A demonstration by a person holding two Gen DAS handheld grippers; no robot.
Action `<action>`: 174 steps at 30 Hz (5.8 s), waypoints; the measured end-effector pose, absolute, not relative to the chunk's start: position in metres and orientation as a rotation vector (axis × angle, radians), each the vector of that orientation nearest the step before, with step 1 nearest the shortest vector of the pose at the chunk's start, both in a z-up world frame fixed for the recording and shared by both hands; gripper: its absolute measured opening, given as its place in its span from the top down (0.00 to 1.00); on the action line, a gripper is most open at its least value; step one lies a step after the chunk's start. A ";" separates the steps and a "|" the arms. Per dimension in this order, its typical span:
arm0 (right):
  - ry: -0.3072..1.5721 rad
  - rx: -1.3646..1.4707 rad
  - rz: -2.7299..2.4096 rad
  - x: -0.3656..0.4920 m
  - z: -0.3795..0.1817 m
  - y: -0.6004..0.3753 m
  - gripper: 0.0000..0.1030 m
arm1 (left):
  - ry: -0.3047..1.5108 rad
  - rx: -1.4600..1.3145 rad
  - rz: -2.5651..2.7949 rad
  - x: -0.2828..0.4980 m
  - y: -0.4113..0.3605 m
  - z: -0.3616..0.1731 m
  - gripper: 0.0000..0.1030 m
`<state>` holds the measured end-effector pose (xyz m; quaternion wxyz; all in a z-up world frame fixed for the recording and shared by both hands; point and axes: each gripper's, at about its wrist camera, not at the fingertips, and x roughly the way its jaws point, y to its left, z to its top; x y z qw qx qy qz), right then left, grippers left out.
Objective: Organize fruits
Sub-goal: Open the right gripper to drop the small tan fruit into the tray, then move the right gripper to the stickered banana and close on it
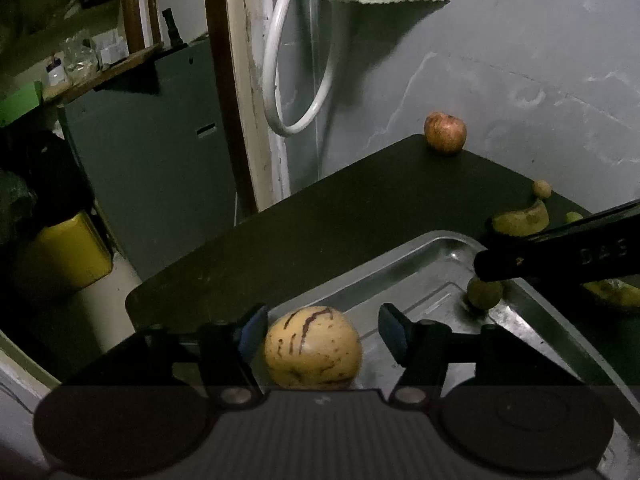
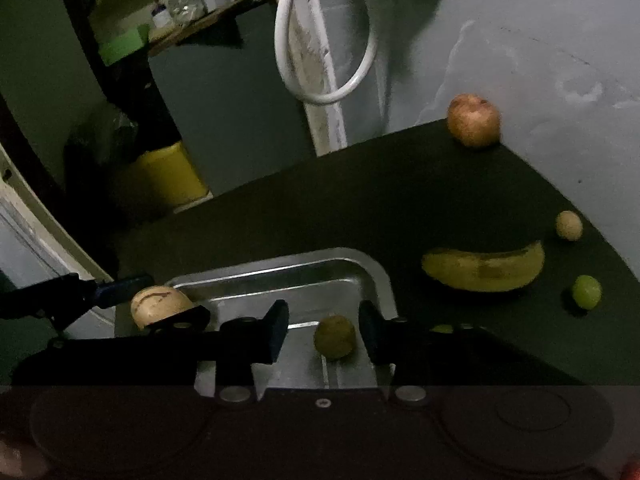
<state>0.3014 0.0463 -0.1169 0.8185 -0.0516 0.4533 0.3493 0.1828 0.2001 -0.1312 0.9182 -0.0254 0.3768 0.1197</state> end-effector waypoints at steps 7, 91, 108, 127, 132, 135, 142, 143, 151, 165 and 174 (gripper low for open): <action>0.929 -0.077 0.723 0.289 -0.094 0.021 0.43 | 0.742 -0.042 0.237 0.176 0.187 -0.118 0.30; 0.887 0.075 0.435 0.198 -0.063 -0.166 0.02 | 0.730 -0.033 -0.207 0.215 0.091 -0.077 0.01; 0.891 -0.369 0.764 0.285 -0.112 -0.063 0.29 | 0.792 0.170 -0.584 0.303 0.138 -0.087 0.01; 0.995 -0.493 0.780 0.311 -0.151 -0.041 0.61 | 0.841 0.227 -0.738 0.344 0.125 -0.113 0.01; 1.005 -0.482 0.777 0.311 -0.153 -0.042 0.62 | 0.845 0.226 -0.746 0.355 0.118 -0.116 0.01; 1.004 -0.476 0.775 0.309 -0.152 -0.045 0.64 | 0.852 0.225 -0.745 0.361 0.113 -0.118 0.01; 1.019 -0.483 0.772 0.302 -0.151 -0.055 0.65 | 0.885 0.222 -0.747 0.377 0.102 -0.131 0.06; 1.024 -0.481 0.769 0.300 -0.151 -0.059 0.65 | 0.891 0.231 -0.747 0.378 0.100 -0.133 0.13; 1.036 -0.417 0.706 0.290 -0.143 -0.092 0.65 | 0.954 0.329 -0.737 0.385 0.087 -0.157 0.39; 1.027 -0.198 0.602 0.298 -0.127 -0.110 0.65 | 0.892 0.380 -0.639 0.371 0.080 -0.154 0.69; 0.971 -0.113 0.583 0.291 -0.102 -0.110 0.65 | 0.805 0.246 -0.499 0.333 0.092 -0.098 0.69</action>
